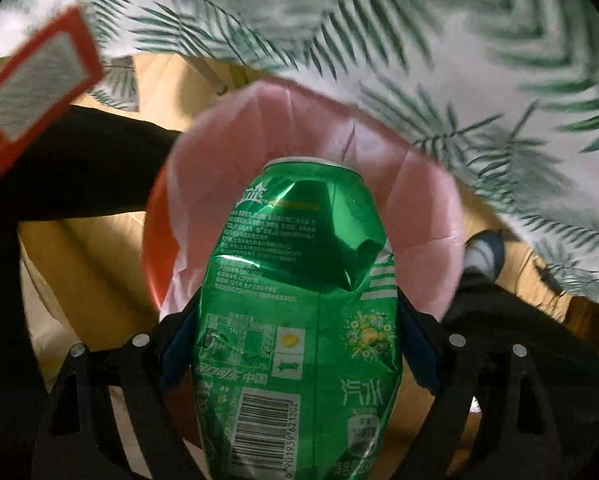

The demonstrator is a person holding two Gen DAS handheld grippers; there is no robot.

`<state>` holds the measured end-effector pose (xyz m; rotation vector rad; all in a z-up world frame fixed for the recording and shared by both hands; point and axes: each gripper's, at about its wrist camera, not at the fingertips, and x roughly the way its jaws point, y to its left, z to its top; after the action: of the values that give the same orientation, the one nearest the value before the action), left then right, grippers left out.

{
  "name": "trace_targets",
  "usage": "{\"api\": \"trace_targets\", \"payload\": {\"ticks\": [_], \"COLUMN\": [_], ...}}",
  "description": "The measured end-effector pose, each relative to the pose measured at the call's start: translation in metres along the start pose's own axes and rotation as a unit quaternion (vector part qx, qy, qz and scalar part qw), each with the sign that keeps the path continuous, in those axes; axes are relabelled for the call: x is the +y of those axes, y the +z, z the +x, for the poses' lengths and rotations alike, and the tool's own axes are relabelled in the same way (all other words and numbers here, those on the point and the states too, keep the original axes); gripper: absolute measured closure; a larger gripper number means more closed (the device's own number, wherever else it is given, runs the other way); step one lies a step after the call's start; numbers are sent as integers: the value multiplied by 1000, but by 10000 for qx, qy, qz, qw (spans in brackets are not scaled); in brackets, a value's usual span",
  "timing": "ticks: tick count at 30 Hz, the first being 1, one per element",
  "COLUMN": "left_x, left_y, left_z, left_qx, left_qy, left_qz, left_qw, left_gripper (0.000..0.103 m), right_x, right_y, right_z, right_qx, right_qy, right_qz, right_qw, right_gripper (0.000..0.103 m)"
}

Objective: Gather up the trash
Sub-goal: 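Carry the red box and green can down over the bin, then open both tools to drop the red box and green can into the bin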

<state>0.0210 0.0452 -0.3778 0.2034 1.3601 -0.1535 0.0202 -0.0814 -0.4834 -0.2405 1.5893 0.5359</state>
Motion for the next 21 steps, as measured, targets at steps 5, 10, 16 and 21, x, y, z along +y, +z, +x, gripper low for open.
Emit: {"api": "trace_targets", "payload": {"ticks": [5,10,16,21], "left_x": [1,-1,-3,-14], "left_y": [10,18,23,26], "left_z": [24,42,78,104], "left_qx": [249,445,794,1031], "left_qy": [-29,-52,-11,-27], "left_qz": [10,20,31,121], "left_qw": [9997,9990,9968,9946], "left_gripper": [54,54,54,54], "right_x": [-11,-16,-27,-45], "right_y": [8,18,19,10], "right_z": [28,45,54,53], "right_qx": [160,334,358,478], "right_qy": [45,171,171,-99], "right_qz": [109,308,444,607], "right_qw": [9998,9988,9982,9970], "right_gripper": [17,17,7,7]}}
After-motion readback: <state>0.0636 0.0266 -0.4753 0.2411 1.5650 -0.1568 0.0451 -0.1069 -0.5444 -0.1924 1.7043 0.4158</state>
